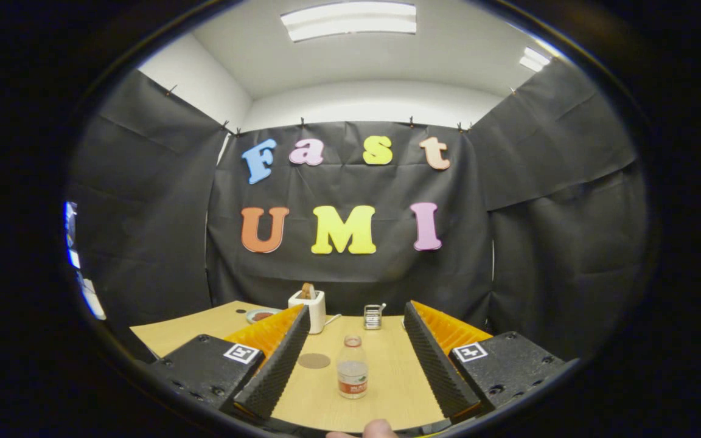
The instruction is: Take the bottle from table, then pour the juice into the cup, finally place the bottle on the coaster
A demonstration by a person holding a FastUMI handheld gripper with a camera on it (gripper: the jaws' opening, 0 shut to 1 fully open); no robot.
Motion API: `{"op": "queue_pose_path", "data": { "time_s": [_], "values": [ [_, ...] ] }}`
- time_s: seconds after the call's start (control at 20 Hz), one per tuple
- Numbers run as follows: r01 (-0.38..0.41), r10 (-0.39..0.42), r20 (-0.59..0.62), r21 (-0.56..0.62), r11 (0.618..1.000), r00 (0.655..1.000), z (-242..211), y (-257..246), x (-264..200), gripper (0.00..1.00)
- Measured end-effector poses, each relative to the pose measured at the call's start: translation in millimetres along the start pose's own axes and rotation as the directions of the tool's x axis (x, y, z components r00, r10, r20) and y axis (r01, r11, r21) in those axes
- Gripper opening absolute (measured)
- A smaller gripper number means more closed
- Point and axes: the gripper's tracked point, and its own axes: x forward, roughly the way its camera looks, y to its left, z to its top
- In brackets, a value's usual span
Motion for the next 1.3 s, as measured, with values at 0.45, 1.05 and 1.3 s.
{"op": "queue_pose_path", "data": {
  "time_s": [0.45,1.05,1.3],
  "values": [
    [-0.001,-0.002,-0.064,-0.048,0.999,0.998,-83,13,27,1.0],
    [0.023,-0.026,-0.218,-0.018,1.0,0.976,-201,4,84,1.0],
    [0.022,-0.025,-0.295,-0.014,1.0,0.955,-240,3,108,1.0]
  ]
}}
